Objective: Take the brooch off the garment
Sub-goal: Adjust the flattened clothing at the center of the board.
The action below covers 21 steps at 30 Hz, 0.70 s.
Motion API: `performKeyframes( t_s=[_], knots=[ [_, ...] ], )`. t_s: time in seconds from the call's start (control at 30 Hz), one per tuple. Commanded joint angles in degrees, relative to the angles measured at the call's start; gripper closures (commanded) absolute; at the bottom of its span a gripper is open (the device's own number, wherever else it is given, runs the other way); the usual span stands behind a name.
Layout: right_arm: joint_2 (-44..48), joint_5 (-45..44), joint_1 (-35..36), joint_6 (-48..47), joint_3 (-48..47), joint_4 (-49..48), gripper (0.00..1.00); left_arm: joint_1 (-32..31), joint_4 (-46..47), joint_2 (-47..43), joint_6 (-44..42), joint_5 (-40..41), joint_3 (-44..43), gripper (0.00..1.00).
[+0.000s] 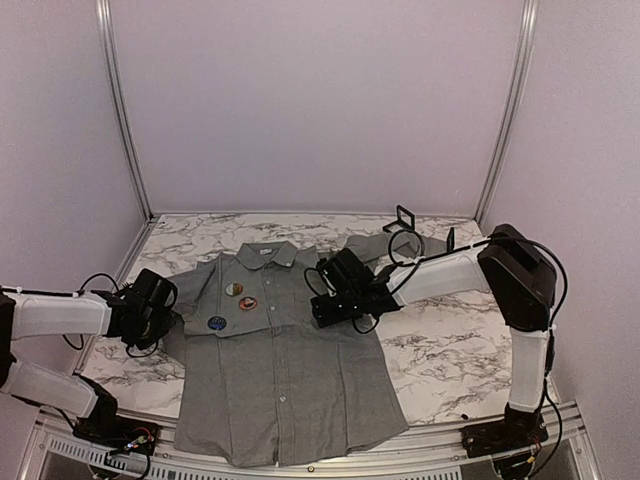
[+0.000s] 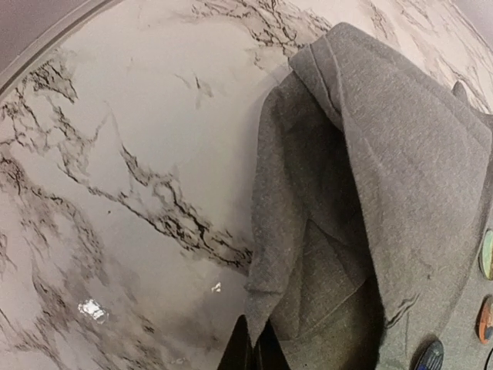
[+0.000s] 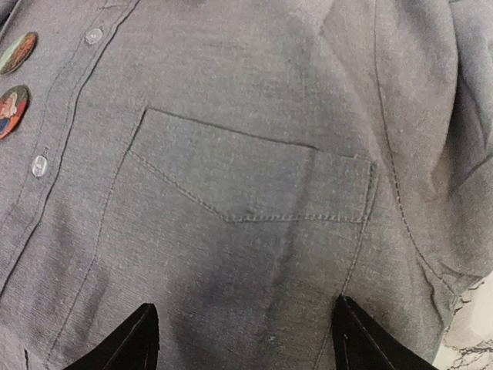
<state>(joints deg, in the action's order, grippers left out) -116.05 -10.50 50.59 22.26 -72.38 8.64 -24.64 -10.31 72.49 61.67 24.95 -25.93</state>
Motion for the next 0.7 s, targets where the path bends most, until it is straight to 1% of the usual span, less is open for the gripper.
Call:
performKeyframes(
  t_s=[0.0,0.17,0.33,0.53,0.67],
  knots=[
    [-0.2,-0.4,0.2,0.5,2.5,-0.7,0.26,1.4,-7.9,-2.8,-3.6,8.7,-4.9,1.00],
    [0.2,0.0,0.2,1.2,4.6,-1.3,0.26,2.9,-14.1,-3.7,-7.3,17.5,-10.6,1.00],
    [0.6,0.1,0.1,2.0,6.6,-2.0,0.26,5.7,-16.6,-4.5,-11.5,23.8,-15.1,1.00],
    [1.4,0.7,-0.3,3.4,8.9,-2.9,0.26,10.7,-16.3,-6.3,-18.4,28.1,-19.7,1.00],
    [2.0,0.7,-0.4,3.7,9.8,-3.3,0.26,15.0,-15.8,-6.9,-21.1,27.9,-20.5,1.00]
  ],
)
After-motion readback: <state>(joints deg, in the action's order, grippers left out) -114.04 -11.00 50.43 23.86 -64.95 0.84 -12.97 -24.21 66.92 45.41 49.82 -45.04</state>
